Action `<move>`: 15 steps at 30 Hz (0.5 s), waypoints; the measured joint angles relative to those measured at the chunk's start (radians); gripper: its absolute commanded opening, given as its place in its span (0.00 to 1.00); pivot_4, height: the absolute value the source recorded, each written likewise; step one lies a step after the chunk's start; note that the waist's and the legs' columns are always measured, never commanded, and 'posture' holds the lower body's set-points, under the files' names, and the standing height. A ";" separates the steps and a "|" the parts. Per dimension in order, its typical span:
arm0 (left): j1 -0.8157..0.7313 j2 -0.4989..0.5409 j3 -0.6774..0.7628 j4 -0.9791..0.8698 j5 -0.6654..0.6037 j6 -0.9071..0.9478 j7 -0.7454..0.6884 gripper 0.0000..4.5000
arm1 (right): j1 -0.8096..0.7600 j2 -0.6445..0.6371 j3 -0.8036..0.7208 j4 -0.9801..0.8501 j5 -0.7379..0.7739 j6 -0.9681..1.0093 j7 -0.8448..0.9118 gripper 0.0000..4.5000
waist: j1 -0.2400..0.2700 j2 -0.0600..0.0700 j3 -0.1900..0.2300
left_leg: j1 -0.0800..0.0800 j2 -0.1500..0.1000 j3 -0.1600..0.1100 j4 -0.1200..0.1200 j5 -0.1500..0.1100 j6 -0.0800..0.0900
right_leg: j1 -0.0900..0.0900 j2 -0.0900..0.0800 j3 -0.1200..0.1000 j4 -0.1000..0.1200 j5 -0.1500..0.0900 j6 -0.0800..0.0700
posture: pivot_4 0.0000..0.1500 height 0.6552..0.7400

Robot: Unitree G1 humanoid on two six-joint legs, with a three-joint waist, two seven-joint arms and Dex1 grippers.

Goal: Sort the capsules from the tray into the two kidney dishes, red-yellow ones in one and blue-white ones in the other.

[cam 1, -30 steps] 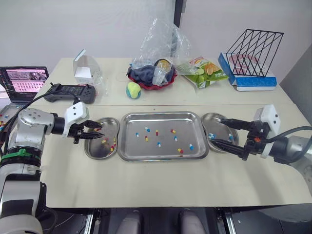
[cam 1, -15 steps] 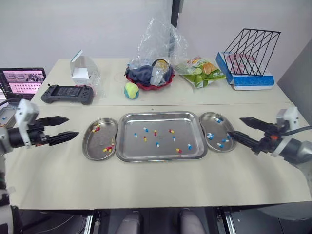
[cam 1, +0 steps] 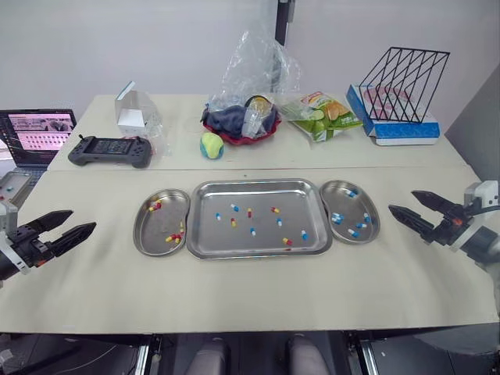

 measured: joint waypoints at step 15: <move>0.116 -0.032 0.037 -0.150 -0.014 -0.057 0.047 0.99 | -0.067 -0.023 0.033 0.062 -0.049 -0.001 0.052 1.00 | 0.003 0.000 0.000 | 0.000 0.000 0.001 0.000 -0.001 -0.001 | -0.001 0.000 0.001 -0.001 0.000 0.000 | 1.00 1.00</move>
